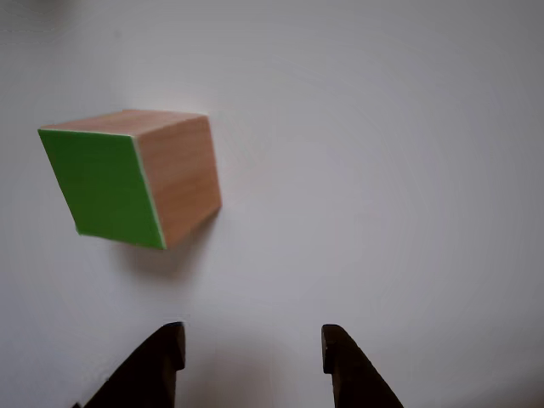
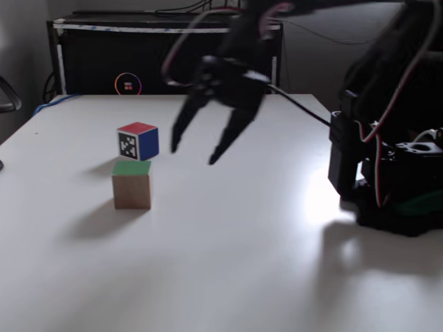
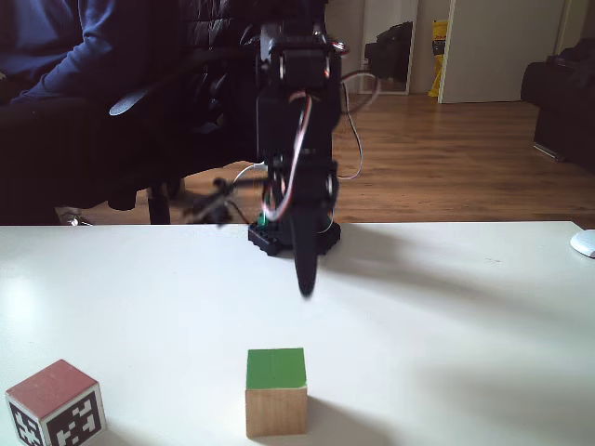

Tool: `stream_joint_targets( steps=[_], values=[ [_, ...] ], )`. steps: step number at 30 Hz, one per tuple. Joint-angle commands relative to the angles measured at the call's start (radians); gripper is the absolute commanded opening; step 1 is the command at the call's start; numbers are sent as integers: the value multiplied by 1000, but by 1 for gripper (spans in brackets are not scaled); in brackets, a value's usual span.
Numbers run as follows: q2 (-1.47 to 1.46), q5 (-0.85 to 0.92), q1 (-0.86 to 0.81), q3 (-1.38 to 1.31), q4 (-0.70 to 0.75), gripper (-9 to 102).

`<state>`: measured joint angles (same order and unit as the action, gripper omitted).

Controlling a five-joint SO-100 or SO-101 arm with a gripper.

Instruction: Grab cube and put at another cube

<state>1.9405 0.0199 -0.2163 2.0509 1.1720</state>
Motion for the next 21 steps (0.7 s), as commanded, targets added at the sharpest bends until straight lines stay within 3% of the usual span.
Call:
stream_joint_targets(
  steps=[1,8,21],
  values=[
    [-109,11,-12,-179,17,31],
    [-233,31,-20,-365,115,40],
    [-457,80,-67,-581,144,43]
  ],
)
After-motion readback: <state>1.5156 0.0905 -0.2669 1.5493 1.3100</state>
